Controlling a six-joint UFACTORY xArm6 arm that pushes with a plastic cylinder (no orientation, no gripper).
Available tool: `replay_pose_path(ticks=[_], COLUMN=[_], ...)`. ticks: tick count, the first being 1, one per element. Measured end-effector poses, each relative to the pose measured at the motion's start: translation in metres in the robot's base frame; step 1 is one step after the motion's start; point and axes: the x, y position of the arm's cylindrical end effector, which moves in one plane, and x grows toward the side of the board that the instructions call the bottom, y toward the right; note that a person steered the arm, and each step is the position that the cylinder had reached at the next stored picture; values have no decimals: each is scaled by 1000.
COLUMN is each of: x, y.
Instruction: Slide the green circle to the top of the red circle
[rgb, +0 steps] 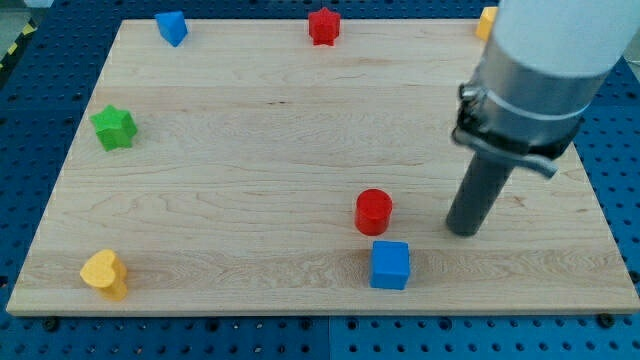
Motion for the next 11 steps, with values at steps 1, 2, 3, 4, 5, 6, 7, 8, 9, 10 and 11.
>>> replay_pose_path(ticks=[1, 2, 3, 4, 5, 6, 7, 8, 9, 10, 11], x=[-14, -20, -62, -71, -124, -156, -153, -138, -126, -105, -101], y=[60, 130, 191, 192, 192, 192, 191, 191, 174, 146, 115])
